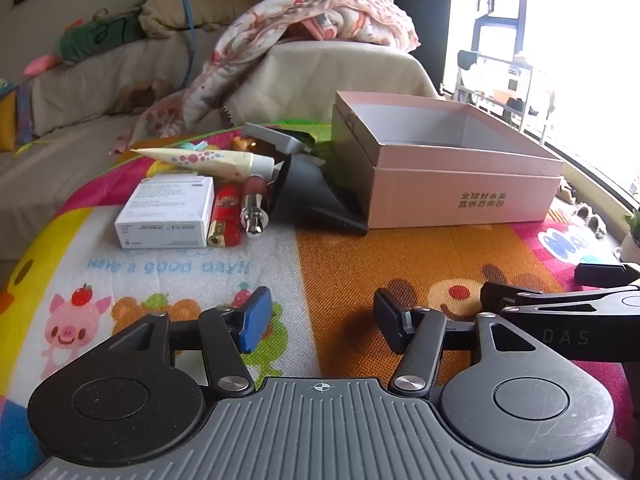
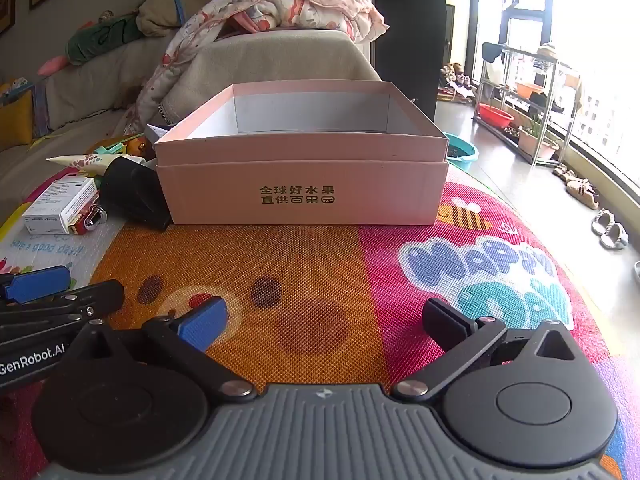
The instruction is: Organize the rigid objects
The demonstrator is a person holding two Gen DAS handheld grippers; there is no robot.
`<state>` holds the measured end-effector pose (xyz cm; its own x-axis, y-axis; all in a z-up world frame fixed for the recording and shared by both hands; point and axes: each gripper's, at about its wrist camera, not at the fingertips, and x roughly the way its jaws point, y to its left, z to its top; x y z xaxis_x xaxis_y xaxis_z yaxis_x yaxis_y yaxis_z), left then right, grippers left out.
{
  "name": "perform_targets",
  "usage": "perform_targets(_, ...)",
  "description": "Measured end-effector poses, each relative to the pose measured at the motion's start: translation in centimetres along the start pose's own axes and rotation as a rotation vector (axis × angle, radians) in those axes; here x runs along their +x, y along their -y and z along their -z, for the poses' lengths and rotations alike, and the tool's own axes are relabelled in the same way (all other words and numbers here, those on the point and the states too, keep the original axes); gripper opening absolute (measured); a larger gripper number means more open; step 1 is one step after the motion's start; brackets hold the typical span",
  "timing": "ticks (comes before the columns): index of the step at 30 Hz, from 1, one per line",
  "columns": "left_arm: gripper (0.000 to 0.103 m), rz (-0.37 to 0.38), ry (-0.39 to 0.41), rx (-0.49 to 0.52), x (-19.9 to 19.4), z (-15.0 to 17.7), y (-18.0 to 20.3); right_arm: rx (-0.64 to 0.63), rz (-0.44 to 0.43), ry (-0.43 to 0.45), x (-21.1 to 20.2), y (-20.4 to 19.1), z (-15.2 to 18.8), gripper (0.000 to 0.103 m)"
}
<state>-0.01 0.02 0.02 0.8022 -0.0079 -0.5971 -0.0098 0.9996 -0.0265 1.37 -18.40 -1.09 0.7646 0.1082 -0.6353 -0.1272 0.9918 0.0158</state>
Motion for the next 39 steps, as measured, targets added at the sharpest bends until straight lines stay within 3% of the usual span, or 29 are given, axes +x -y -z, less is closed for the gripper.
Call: perform_targets(39,0.062,0.004,0.0,-0.005,-0.01,0.0,-0.08,0.004,0.002,0.0,-0.01,-0.06,0.06,0.103)
